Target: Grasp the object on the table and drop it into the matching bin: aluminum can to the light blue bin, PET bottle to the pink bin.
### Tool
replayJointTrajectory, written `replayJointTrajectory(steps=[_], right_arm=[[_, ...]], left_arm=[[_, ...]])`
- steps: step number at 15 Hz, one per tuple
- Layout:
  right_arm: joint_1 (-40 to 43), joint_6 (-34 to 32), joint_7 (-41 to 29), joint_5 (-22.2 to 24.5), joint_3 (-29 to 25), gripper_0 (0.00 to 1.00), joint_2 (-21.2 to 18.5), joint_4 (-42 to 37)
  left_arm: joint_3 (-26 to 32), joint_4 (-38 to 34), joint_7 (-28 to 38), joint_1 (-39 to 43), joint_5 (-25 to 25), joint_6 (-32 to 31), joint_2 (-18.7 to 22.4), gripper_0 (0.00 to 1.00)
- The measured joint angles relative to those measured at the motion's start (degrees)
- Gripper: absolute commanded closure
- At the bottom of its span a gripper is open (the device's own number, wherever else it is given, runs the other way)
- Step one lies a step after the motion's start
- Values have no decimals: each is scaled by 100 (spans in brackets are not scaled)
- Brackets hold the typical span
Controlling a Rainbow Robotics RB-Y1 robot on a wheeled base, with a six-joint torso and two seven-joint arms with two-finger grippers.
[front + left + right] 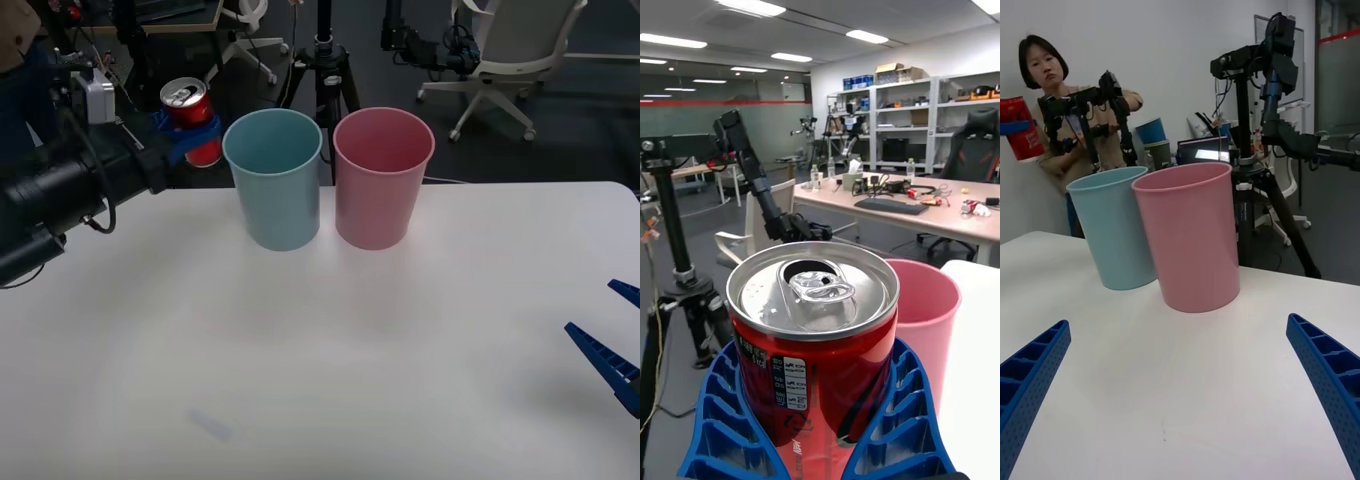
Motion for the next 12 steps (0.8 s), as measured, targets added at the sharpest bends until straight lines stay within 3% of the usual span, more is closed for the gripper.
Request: replayJointTrajectory(steps=[4, 12], right_arm=[[0, 0, 0, 0, 0, 0, 0, 0], [0, 0, 0, 0, 0, 0, 0, 0]], left_arm=[[-607, 720, -18, -860, 85, 172, -113, 100], [-625, 2429, -76, -2039, -473, 180, -928, 100]])
